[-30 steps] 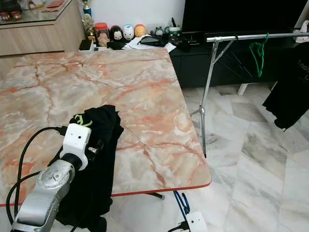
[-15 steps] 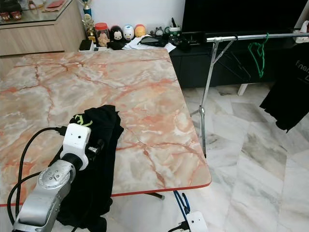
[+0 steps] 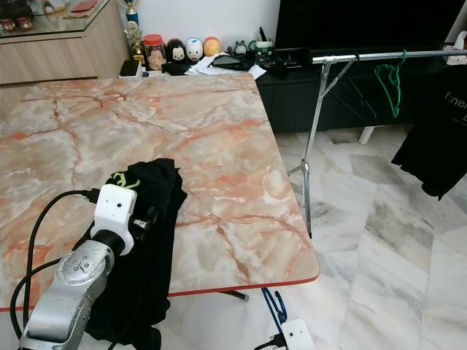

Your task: Hang hanger

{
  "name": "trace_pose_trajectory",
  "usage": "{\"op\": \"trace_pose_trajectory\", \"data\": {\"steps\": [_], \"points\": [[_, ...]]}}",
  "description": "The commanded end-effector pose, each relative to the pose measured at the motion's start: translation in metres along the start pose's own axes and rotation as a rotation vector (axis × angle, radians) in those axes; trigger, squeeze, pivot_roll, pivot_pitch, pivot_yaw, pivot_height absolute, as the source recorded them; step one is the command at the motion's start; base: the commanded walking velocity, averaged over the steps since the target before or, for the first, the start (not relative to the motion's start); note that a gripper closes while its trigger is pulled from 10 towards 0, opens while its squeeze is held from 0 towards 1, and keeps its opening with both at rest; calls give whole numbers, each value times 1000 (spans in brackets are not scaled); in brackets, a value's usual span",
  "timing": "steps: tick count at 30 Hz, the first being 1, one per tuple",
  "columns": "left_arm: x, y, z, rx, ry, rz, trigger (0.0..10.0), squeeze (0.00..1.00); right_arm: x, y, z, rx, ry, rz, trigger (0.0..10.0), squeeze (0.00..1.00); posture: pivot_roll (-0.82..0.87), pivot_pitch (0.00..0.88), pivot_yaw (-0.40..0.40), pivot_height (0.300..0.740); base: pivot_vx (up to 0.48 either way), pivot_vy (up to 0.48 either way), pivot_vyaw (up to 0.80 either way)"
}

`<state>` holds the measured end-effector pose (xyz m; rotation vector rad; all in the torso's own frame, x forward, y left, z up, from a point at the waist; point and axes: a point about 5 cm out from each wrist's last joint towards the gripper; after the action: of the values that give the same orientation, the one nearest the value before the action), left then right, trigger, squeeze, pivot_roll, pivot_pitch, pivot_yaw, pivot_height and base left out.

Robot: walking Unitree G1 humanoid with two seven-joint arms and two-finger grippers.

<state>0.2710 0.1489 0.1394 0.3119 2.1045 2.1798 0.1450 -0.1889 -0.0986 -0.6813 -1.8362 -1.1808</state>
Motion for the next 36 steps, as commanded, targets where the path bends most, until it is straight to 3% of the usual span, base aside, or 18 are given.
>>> {"op": "trace_pose_trajectory", "data": {"steps": [1, 12, 36], "points": [[2, 0, 0, 2, 3, 3, 10000, 0, 0, 0, -1, 10, 1, -2, 10000, 0, 13, 0, -25, 740, 0, 0, 0], [3, 1, 0, -1, 1, 5, 10000, 0, 0, 0, -1, 9, 1, -2, 10000, 0, 13, 0, -25, 740, 0, 0, 0], [3, 1, 0, -7, 5, 3, 10000, 0, 0, 0, -1, 8, 3, -2, 10000, 0, 16, 0, -25, 740, -291, 0, 0]]}}
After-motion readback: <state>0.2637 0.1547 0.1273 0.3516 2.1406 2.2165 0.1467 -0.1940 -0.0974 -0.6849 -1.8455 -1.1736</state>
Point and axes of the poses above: a point about 5 cm out from each wrist's last joint towards the gripper, its own x axis pointing back from the gripper into the wrist, its own y axis along the axis of the wrist's last joint, z = x × y, and after that the axes turned 9 degrees about x, right-handed
